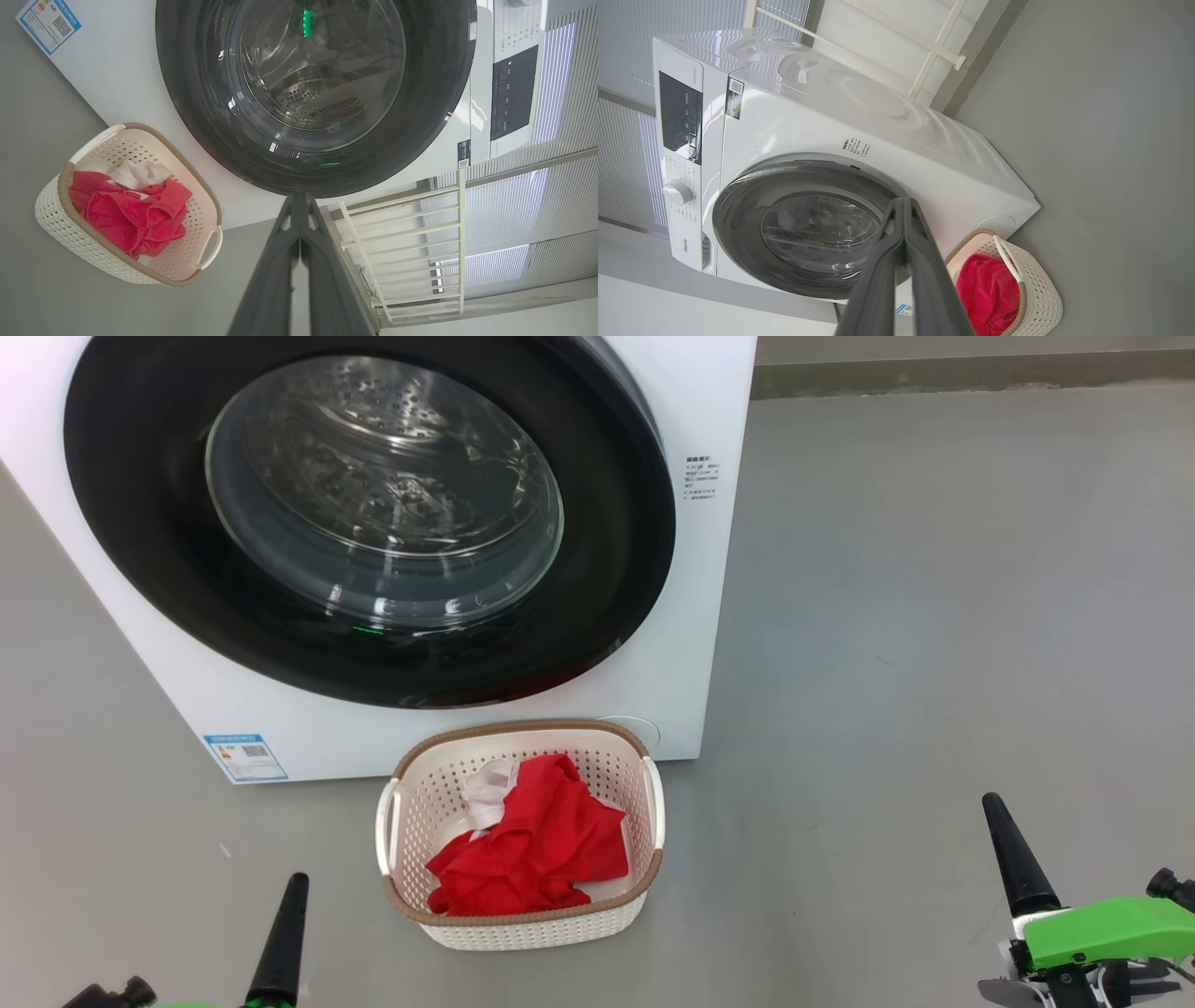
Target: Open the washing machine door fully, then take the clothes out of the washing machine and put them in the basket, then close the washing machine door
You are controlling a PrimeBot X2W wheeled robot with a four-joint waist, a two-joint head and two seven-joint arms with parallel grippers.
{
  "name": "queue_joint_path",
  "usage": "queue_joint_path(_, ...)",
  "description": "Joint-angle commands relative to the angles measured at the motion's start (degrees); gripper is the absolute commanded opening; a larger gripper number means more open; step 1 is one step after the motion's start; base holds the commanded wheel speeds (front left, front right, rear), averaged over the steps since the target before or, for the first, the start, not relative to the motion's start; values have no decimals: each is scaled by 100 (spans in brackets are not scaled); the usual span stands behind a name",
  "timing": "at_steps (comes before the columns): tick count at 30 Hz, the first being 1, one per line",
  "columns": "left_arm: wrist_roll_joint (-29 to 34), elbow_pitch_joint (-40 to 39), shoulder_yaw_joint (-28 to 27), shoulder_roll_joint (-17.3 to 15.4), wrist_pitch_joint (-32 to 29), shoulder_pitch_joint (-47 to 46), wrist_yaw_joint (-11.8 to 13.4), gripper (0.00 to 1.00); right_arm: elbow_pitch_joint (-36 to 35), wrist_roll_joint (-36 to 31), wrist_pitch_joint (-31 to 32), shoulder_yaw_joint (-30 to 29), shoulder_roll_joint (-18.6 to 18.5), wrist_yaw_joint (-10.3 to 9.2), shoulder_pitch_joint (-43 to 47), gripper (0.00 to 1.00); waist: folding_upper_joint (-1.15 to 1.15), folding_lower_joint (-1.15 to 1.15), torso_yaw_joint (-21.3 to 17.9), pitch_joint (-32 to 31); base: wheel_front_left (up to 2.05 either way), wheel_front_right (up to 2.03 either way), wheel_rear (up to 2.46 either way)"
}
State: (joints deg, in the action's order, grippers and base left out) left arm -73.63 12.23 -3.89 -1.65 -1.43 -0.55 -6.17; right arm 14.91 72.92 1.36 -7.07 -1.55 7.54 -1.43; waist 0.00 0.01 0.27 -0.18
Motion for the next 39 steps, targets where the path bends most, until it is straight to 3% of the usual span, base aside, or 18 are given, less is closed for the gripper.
queue_joint_path(1,-160,-92,-173,-97,-42,-293,-77,0,-137,188,48,65,-102,-1,-282,0,0,0,-1,2,0,0,0)
queue_joint_path(29,-1825,179,-261,-122,-498,-560,-131,0,-90,1897,503,58,-132,-5,-472,0,0,0,-26,35,0,0,0)
queue_joint_path(39,-1854,183,-262,-122,-505,-565,-132,0,-89,1927,511,58,-132,-5,-475,0,0,0,-27,35,0,0,0)
